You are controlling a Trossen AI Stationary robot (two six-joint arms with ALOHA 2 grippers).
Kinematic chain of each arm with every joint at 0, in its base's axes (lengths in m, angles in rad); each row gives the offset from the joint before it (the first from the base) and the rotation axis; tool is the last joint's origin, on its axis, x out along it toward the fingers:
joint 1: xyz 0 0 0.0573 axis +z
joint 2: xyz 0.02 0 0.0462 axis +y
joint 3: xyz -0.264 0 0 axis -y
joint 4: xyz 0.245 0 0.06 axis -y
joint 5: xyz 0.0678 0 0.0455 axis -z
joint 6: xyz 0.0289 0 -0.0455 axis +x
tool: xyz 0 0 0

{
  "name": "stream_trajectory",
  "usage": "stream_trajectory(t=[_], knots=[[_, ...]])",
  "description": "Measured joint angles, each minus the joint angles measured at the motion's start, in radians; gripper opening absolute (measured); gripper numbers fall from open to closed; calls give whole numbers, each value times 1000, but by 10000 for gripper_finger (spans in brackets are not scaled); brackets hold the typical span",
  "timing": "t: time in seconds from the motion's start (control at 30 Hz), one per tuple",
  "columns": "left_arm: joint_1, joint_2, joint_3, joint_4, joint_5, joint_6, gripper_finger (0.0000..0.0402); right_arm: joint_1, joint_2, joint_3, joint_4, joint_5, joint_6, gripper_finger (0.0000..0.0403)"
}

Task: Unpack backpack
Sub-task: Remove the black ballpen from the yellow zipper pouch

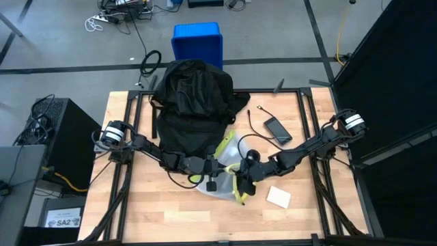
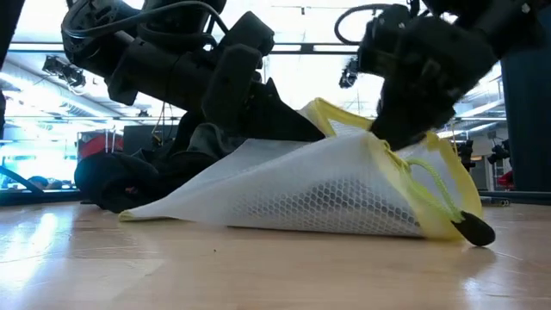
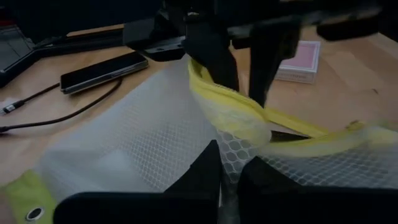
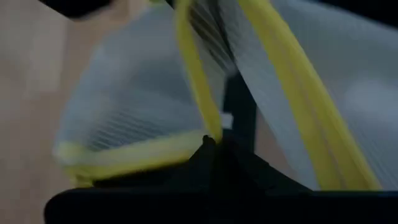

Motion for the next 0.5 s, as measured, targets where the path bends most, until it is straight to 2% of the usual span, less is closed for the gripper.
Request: stream_trajectory(t=[0.17, 0.33, 0.5], knots=[[0, -2, 0, 6, 27, 0, 0, -1, 1, -2, -81, 95, 46, 1], [0, -2, 0, 5, 38, 0, 0, -10, 1, -2, -113, 143, 49, 2], [1, -2, 0, -11, 46, 0, 0, -39, 2, -2, -144, 162, 122, 5]])
